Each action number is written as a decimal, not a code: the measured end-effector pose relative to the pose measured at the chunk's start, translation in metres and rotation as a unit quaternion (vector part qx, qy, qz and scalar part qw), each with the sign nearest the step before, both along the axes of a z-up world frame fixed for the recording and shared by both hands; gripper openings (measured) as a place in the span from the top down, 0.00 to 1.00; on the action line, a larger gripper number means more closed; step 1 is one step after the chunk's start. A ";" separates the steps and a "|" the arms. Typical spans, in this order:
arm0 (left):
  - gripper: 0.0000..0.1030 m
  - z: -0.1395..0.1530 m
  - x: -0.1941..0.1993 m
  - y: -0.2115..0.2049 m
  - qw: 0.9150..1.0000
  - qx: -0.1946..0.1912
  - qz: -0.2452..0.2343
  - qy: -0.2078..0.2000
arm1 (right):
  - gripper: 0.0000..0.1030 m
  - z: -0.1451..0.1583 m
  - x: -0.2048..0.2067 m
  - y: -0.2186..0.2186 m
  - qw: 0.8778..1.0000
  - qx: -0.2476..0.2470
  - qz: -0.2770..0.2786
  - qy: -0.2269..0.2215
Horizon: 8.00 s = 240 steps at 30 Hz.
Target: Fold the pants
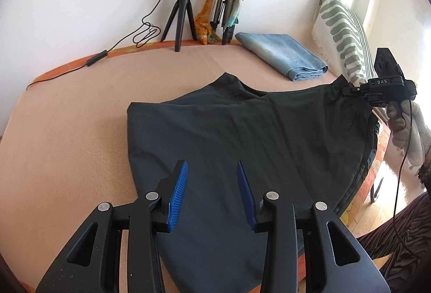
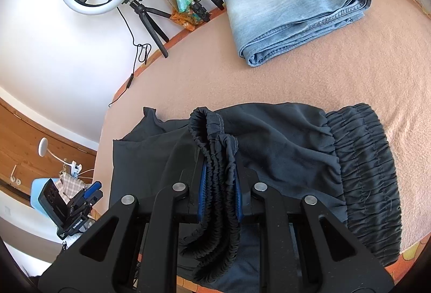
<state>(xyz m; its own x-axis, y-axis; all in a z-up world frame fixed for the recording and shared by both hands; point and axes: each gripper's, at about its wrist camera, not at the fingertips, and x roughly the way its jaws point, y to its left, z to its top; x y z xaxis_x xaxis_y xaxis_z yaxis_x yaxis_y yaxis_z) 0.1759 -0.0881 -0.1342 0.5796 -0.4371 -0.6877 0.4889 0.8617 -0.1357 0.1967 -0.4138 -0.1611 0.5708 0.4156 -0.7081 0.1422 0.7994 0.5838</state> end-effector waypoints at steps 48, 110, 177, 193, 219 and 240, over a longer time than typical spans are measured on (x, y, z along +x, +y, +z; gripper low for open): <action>0.49 -0.034 -0.003 0.065 0.979 -0.107 0.082 0.155 | 0.94 0.005 -0.074 0.017 0.967 -0.247 -0.043 0.054; 0.88 -0.038 -0.036 0.038 0.976 -0.181 0.023 0.123 | 0.58 -0.030 0.142 0.412 0.919 -0.287 0.249 0.102; 0.94 0.020 0.000 -0.136 0.953 -0.215 -0.189 0.095 | 0.97 0.078 0.066 0.114 0.997 -0.043 0.028 -0.049; 0.94 0.007 0.039 -0.229 0.941 -0.202 -0.241 0.121 | 0.97 0.063 0.043 0.015 0.997 -0.065 -0.025 -0.023; 0.94 -0.017 0.046 -0.297 0.942 -0.162 -0.261 0.136 | 0.97 0.021 0.031 -0.055 0.991 -0.113 -0.059 0.032; 0.75 0.015 0.026 -0.242 0.945 -0.127 -0.268 0.139 | 0.97 0.006 0.036 -0.071 0.983 -0.169 -0.065 0.043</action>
<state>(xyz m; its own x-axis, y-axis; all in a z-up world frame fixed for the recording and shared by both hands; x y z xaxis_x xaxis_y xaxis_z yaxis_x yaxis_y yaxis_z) 0.2024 -0.3300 -0.1196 0.0409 -0.7885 -0.6136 0.7611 0.4225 -0.4922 0.2323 -0.4848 -0.1555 0.5351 0.0765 -0.8413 0.2930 0.9173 0.2698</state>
